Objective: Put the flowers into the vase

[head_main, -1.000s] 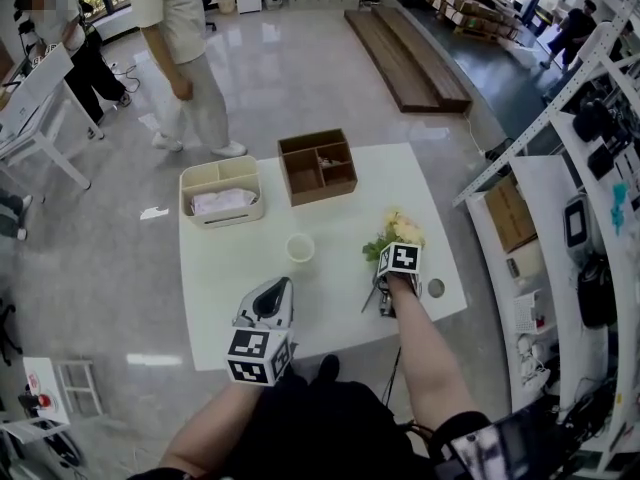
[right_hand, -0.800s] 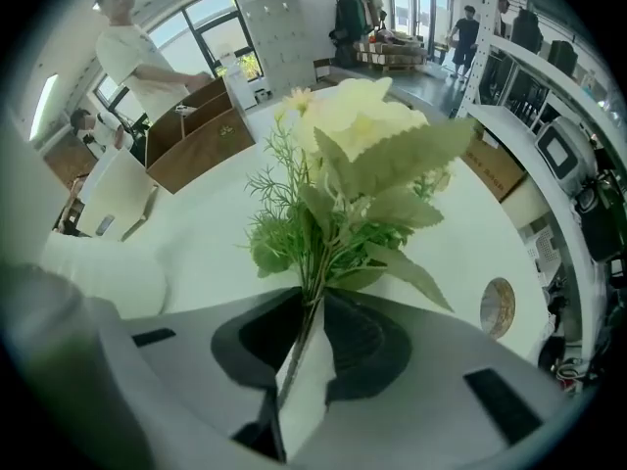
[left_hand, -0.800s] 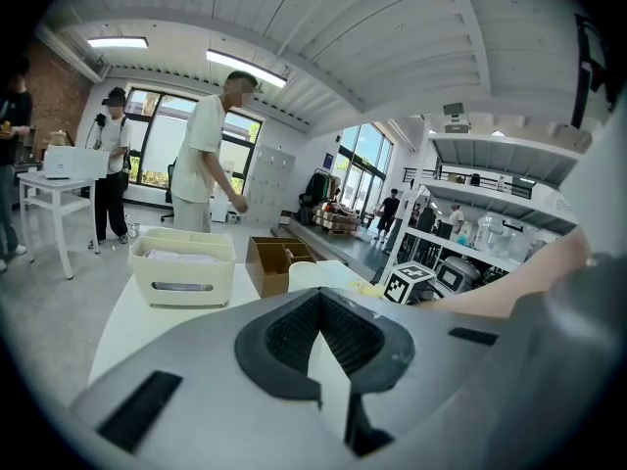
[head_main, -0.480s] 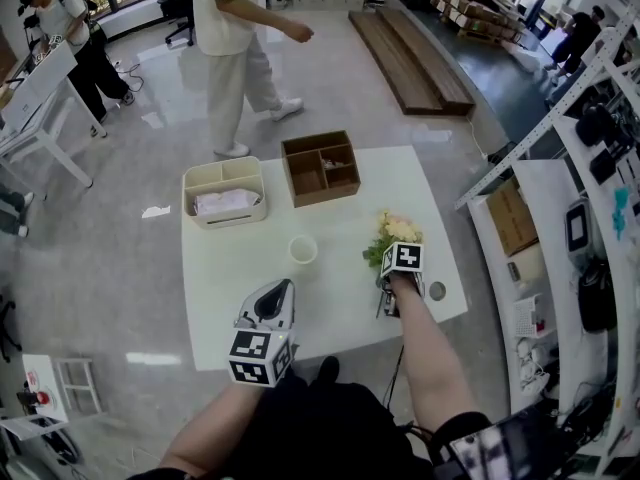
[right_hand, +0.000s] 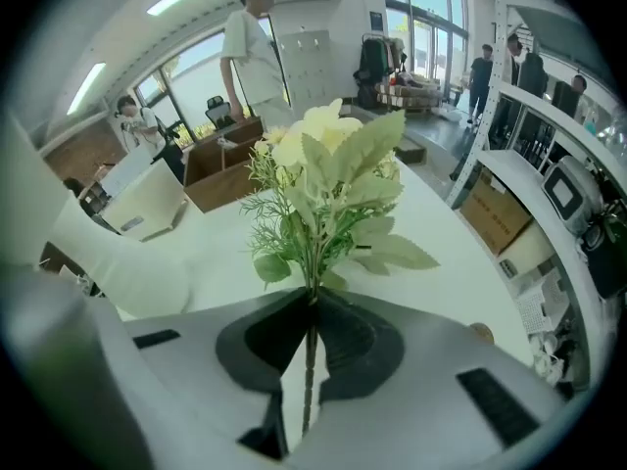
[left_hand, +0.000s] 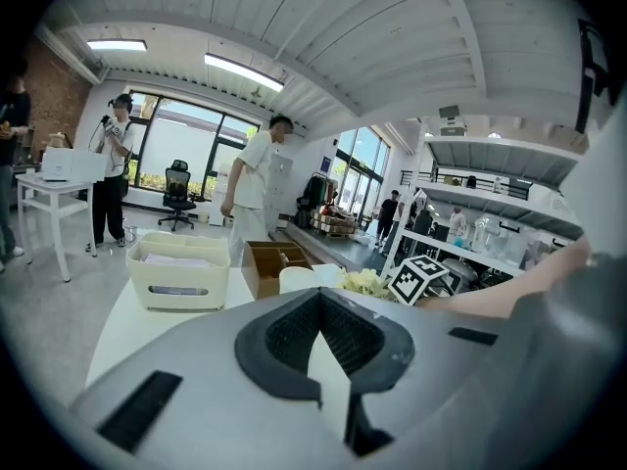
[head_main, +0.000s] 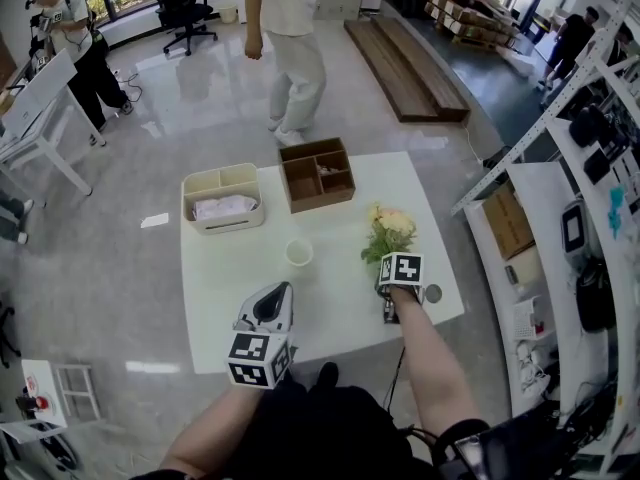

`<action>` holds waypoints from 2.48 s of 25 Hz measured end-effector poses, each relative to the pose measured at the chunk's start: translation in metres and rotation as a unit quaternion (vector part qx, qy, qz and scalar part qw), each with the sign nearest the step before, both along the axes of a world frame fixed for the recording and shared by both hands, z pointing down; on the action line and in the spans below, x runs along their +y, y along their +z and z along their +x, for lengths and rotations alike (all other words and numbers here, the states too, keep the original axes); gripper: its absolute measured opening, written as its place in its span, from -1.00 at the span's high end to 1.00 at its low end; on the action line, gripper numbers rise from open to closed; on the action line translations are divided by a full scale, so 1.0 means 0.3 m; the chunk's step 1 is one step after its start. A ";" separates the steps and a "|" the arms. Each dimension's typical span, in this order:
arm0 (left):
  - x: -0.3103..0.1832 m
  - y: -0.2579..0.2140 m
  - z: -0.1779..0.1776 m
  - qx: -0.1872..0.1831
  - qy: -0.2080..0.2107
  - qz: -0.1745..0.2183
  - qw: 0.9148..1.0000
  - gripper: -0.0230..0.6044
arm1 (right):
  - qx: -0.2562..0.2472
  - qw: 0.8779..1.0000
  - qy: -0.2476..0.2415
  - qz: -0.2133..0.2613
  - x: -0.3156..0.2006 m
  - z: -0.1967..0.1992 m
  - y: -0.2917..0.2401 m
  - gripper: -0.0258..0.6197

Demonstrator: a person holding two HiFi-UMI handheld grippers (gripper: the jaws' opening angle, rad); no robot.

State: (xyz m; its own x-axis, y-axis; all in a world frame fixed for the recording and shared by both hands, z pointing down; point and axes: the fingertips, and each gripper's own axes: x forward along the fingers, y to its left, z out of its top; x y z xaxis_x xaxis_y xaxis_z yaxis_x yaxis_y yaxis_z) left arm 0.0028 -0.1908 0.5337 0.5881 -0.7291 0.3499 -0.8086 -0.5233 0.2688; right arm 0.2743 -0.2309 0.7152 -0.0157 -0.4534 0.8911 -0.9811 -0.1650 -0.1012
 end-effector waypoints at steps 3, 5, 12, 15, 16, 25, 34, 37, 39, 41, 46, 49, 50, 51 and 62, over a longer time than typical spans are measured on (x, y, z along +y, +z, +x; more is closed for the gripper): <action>0.001 -0.009 0.001 0.002 -0.001 0.003 1.000 0.92 | -0.004 0.997 -0.012 0.077 -0.037 -0.027 -0.113 0.82; 0.000 -0.021 0.001 0.003 -0.003 0.006 1.000 0.92 | -0.009 0.989 -0.019 0.143 -0.061 -0.051 -0.217 0.82; -0.001 -0.087 0.011 0.016 -0.006 0.022 1.000 0.92 | 0.069 0.904 -0.094 0.410 -0.022 -0.162 -0.701 0.82; -0.005 -0.095 0.015 0.017 -0.007 0.025 1.000 0.92 | 0.084 0.868 -0.112 0.477 0.035 -0.209 -0.842 0.82; -0.006 -0.098 0.017 0.017 -0.007 0.026 0.999 0.92 | 0.082 0.860 -0.113 0.491 0.050 -0.219 -0.872 0.82; -0.013 -0.146 0.019 0.020 -0.011 0.049 0.999 0.92 | 0.057 0.837 -0.136 0.527 0.075 -0.306 -0.960 0.82; -0.001 -0.146 -0.131 0.011 -0.067 0.049 0.996 0.92 | -0.029 0.772 -0.220 0.596 -0.036 -0.677 -1.165 0.82; 0.004 -0.140 -0.189 0.008 -0.089 0.046 0.995 0.92 | -0.051 0.752 -0.231 0.615 -0.075 -0.757 -1.229 0.82; 0.010 -0.132 -0.214 0.006 -0.099 0.043 0.994 0.92 | -0.057 0.751 -0.235 0.614 -0.092 -0.785 -1.212 0.82; 0.018 -0.122 -0.238 0.005 -0.108 0.039 0.993 0.92 | -0.060 0.759 -0.239 0.603 -0.102 -0.800 -1.151 0.82; 0.030 -0.093 -0.282 0.002 -0.121 0.026 0.992 0.92 | -0.050 0.798 -0.246 0.548 -0.103 -0.799 -0.924 0.82; 0.028 -0.087 -0.281 0.002 -0.120 0.023 0.993 0.92 | -0.046 0.817 -0.243 0.522 -0.103 -0.786 -0.825 0.82; 0.026 -0.086 -0.275 0.002 -0.117 0.022 0.993 0.92 | -0.044 0.821 -0.242 0.515 -0.106 -0.783 -0.801 0.82; 0.023 -0.087 -0.268 0.001 -0.114 0.021 0.993 0.92 | -0.041 0.826 -0.243 0.507 -0.109 -0.780 -0.778 0.82; 0.006 -0.082 -0.230 0.006 -0.098 0.024 0.995 0.92 | -0.023 0.874 -0.279 0.397 -0.112 -0.782 -0.565 0.80</action>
State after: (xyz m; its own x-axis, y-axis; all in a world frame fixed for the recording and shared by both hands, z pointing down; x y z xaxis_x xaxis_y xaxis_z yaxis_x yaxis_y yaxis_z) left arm -0.0662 -0.1890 0.5090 0.4374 -0.8456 0.3060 -0.8931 -0.3688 0.2576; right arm 0.0398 -0.2646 0.5457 -0.4597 -0.8392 0.2906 -0.8782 0.4782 -0.0084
